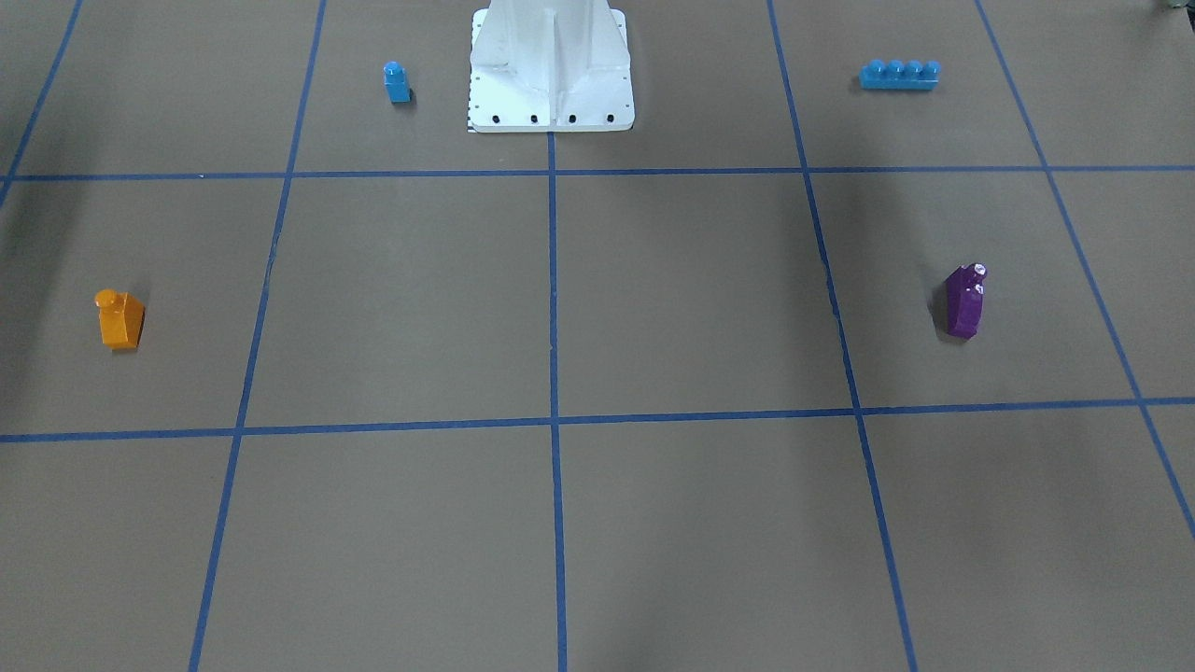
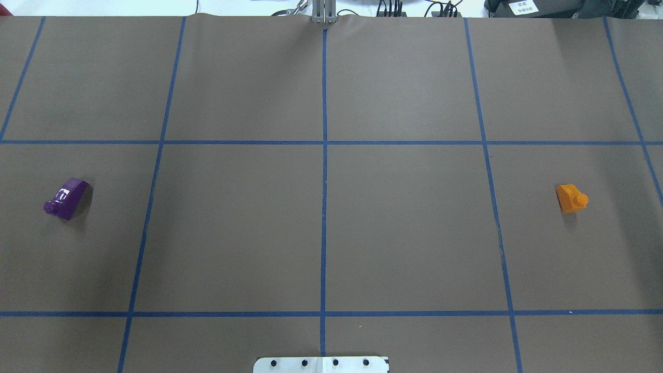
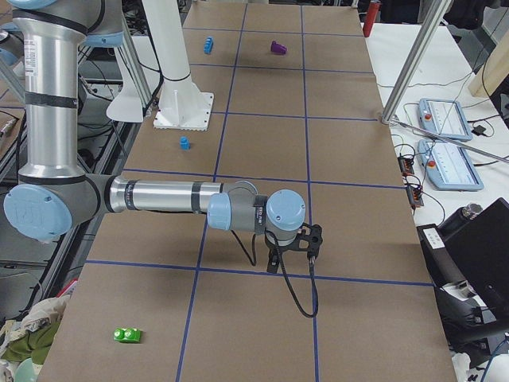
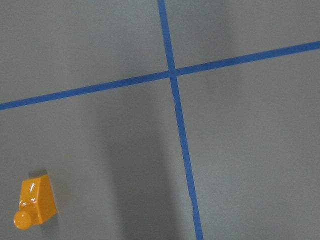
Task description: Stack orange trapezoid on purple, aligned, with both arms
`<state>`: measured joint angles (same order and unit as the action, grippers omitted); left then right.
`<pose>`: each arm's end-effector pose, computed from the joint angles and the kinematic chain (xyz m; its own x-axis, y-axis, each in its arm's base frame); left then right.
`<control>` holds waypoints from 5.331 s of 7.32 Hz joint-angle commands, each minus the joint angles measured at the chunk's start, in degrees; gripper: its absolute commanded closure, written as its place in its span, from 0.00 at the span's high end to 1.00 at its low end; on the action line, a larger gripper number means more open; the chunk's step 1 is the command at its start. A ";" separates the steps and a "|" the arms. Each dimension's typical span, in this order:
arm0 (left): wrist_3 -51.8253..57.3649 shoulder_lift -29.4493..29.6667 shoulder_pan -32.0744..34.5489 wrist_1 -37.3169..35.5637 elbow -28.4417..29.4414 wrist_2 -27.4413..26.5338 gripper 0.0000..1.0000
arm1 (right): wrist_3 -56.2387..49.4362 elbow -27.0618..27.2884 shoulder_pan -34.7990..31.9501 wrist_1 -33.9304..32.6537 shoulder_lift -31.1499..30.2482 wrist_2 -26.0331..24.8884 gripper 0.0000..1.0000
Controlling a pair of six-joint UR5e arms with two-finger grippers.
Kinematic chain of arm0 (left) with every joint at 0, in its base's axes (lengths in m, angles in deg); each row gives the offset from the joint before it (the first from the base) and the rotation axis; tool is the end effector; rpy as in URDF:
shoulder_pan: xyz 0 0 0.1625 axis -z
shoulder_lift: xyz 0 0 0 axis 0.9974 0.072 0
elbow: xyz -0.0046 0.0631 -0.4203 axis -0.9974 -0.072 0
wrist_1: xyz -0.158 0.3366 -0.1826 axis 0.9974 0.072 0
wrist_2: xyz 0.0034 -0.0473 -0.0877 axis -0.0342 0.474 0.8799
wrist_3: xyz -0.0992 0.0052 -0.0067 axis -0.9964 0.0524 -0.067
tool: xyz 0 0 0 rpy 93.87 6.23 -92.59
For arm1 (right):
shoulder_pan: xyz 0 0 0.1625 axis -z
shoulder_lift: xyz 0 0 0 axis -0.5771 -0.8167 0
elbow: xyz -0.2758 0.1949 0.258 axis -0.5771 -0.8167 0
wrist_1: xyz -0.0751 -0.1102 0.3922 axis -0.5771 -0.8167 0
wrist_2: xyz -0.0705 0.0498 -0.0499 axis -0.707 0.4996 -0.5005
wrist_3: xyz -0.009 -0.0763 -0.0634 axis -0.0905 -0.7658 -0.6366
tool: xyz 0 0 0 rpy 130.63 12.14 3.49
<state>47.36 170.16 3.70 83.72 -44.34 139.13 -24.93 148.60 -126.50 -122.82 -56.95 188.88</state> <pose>-0.0645 -0.4800 0.6167 0.7334 0.2284 -0.6402 -0.1767 0.9735 0.1450 0.0654 -0.4571 0.6412 0.6108 0.1813 0.7707 -0.1164 0.9834 -0.1391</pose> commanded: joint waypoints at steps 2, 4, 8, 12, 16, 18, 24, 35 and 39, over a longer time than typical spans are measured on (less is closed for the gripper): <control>-0.15 1.36 -0.01 -0.04 -1.53 -0.15 1.00 | 0.18 0.76 -0.06 0.00 0.64 -0.12 1.00; -3.45 2.07 -4.89 3.02 -5.31 -0.15 1.00 | 0.96 4.00 -0.06 0.00 0.55 -0.12 1.00; -29.33 5.33 -23.27 10.04 -7.79 1.70 1.00 | 1.75 5.34 0.29 -0.09 3.37 0.14 1.00; -40.12 1.21 -32.14 23.49 -4.02 -8.37 1.00 | 2.37 5.51 0.47 0.00 3.36 0.05 1.00; -41.37 1.20 -35.68 31.60 3.03 -9.21 1.00 | 2.46 5.77 0.47 0.00 3.71 0.05 1.00; -41.46 1.20 -37.09 31.60 3.20 -9.12 1.00 | 2.46 5.86 0.47 -0.09 3.71 0.05 1.00; -41.02 0.58 -37.71 30.73 1.29 -7.01 0.00 | 2.46 5.86 0.47 0.00 3.71 0.14 1.00; -74.99 58.76 -52.11 6.91 24.42 -8.93 0.00 | 2.37 5.16 0.64 4.13 3.28 0.84 0.99; -74.95 60.79 -56.42 10.33 31.32 -14.13 0.22 | 2.64 5.16 0.99 4.22 3.97 0.50 0.99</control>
<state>-27.71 230.76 -51.79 93.74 -14.14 125.54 -22.39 153.77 -125.71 -118.67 -53.37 189.70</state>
